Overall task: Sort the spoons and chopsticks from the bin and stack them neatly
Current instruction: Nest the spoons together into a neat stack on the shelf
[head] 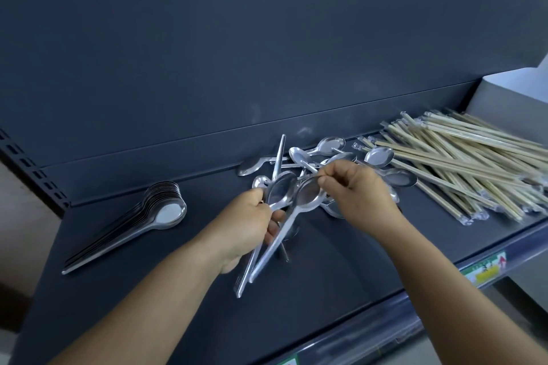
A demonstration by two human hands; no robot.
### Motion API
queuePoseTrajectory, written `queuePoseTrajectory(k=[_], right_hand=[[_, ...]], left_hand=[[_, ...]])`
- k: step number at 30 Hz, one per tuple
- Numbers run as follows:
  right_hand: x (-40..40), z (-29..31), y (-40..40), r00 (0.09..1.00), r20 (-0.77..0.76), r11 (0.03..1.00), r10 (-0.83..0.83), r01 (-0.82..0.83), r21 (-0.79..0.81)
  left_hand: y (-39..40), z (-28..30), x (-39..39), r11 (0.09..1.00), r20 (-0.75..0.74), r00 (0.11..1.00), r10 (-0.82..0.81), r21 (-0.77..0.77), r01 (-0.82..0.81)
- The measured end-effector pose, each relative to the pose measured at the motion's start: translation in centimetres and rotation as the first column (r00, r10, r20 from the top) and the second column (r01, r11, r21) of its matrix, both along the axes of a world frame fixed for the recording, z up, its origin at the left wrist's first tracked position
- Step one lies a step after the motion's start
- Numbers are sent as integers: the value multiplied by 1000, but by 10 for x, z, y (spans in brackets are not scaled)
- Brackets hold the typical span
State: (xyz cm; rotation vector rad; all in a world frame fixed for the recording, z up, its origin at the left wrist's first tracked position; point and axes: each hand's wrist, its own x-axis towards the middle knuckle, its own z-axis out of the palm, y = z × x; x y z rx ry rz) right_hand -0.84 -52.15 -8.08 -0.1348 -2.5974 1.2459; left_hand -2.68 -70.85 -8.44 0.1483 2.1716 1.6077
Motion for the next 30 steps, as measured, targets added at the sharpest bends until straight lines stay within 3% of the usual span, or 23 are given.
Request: queuePoseTrajectory(k=[7,11,16,22,26,28,30], right_hand=[[-1,-10,-17,999,-22,999,-42,42,3],[-4,-13,-23,999,-40,993,-19,24,113],[-1,-20,-29,979,63,907,196,-206,366],[5,-19,-47,922,174,867,346,-385,316],[2,-18,-49,971,13,935,237,-232,269],[-5,-20,-47,984,-37,913,172,-145,381],[-10,-23,-45,984,24,835,175,-161,527]], left_hand=[[4,9,9,992,7,994,-113,53,113],[-4,3,7,999,2,999,-37,9,37],[-27,-8,-2,990,-15,994,112,-89,-113],[-43,-16,-2,980,-4,985,170,-106,-170],[-49,-18,-1,976,21,980,198,-92,-195],[-50,-18,0,977,25,980,200,-82,-197],[-50,-18,1,978,18,981,192,-83,-189]])
